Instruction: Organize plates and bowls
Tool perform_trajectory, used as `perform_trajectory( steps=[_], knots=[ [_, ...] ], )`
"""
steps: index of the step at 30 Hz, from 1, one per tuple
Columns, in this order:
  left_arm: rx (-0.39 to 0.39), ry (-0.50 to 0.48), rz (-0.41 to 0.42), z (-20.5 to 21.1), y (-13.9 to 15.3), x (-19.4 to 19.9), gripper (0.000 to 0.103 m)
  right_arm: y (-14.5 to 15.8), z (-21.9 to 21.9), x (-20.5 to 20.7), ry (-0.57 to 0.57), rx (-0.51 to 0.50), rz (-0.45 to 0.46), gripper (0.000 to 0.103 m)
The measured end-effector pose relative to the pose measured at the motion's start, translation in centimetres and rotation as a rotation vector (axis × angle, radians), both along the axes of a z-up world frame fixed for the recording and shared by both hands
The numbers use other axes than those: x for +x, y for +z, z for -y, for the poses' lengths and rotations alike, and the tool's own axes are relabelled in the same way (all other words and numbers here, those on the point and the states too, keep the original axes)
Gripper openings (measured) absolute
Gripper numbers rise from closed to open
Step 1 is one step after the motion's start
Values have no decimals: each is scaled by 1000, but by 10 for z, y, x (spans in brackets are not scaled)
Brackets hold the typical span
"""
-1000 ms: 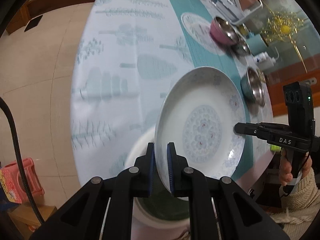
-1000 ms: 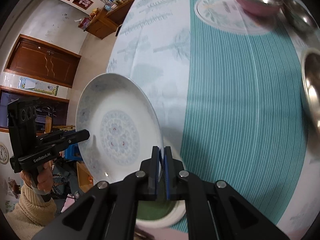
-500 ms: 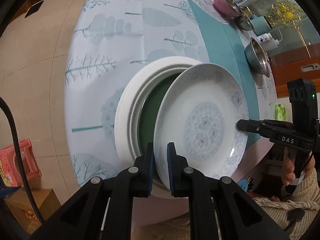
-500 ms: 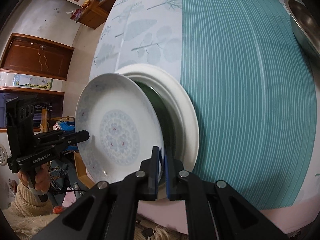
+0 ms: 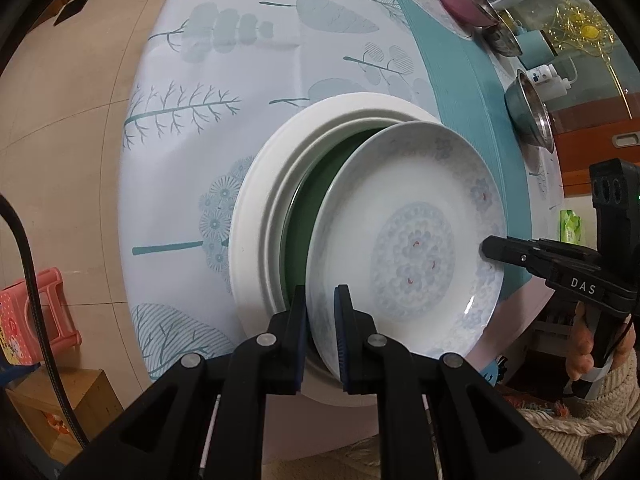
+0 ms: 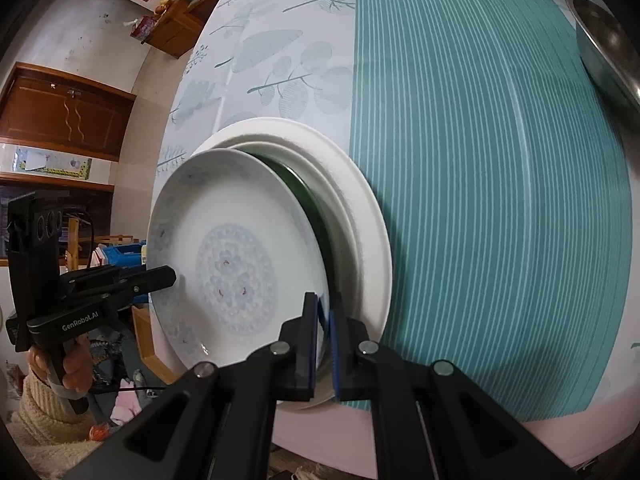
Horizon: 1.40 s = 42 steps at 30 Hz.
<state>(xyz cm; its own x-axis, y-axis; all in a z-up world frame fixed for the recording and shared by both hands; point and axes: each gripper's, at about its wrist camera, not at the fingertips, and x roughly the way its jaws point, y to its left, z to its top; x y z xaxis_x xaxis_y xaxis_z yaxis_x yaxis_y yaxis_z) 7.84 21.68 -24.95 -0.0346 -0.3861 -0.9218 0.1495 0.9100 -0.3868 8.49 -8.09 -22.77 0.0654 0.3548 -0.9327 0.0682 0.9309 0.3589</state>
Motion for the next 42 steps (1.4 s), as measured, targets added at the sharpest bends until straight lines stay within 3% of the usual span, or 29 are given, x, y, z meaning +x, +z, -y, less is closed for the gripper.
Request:
perform_trajectory(
  steps=[13, 20, 28, 33, 37, 42],
  knots=[
    [-17, 25, 5, -7, 4, 9, 12, -1, -15, 4, 48, -98, 26, 9],
    [4, 25, 71, -9, 19, 14, 34, 0, -19, 2, 56, -130, 38, 10],
    [28, 19, 111, -13, 29, 11, 40, 14, -19, 2, 49, -161, 82, 12],
    [34, 6, 171, -10, 47, 5, 62, 22, -21, 0, 50, -171, 99, 14],
    [22, 3, 211, -7, 61, 0, 67, 28, -24, -7, 54, -165, 119, 20],
    [18, -5, 241, 4, 75, -11, 69, 35, -31, -18, 61, -165, 141, 21]
  ],
)
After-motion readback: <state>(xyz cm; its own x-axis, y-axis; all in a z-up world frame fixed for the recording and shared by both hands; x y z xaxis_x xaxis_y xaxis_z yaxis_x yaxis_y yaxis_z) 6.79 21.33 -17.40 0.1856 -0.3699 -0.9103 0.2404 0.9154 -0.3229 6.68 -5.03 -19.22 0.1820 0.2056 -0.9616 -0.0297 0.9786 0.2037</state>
